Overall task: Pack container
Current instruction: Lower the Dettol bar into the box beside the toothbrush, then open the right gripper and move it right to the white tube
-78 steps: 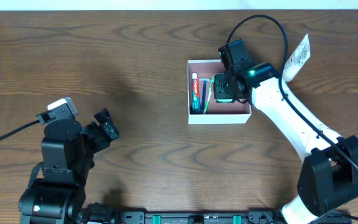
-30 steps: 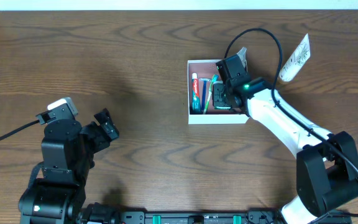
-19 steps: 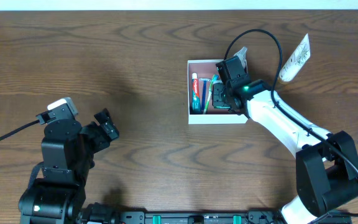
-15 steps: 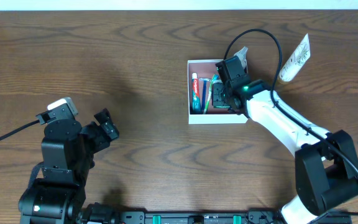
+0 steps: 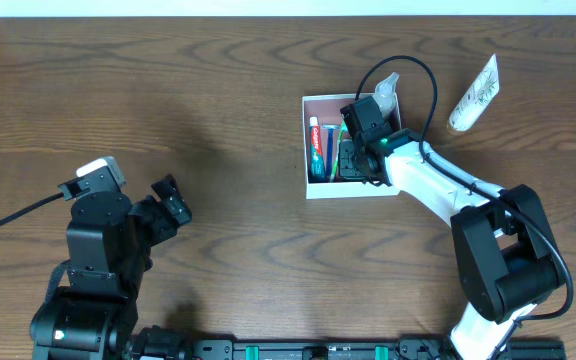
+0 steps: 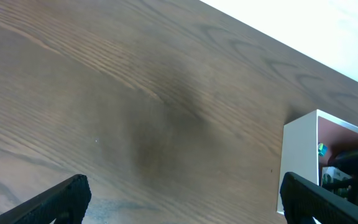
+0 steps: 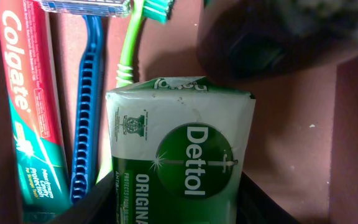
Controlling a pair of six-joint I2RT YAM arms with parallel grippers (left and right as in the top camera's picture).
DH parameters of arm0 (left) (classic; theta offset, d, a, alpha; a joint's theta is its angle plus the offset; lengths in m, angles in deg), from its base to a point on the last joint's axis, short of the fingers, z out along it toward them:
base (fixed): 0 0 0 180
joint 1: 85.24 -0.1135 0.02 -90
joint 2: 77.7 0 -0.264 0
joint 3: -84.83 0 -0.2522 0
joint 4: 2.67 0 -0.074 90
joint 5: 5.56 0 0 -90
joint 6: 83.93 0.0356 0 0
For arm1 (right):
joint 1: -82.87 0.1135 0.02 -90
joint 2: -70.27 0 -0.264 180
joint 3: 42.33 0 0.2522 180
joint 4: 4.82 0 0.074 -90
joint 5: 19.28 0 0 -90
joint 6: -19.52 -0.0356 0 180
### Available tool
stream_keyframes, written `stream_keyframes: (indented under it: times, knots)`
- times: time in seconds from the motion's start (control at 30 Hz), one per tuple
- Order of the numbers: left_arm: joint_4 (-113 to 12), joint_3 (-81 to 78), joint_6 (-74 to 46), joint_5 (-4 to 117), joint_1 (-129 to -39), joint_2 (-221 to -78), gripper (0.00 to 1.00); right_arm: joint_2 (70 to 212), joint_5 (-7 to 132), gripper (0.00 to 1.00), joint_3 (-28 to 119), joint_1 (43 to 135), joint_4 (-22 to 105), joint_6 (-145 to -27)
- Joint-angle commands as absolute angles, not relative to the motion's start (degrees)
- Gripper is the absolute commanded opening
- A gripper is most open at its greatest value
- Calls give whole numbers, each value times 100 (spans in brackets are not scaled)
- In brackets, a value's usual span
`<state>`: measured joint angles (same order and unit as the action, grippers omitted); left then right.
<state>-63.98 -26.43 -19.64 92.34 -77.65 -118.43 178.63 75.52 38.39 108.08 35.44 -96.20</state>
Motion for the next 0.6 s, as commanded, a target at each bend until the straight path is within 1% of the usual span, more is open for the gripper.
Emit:
stream_keyframes:
  times: [0.0,0.57]
  knots:
    - [-6396,-2637,-2012,9263,-7784,-11843,98,17889,7650,42,3839,10845,3472,-9725]
    - [-6394,-2637,-2014,9263,-7784,-11843,98,17880,7646,52,3852,10845,3461,-9723]
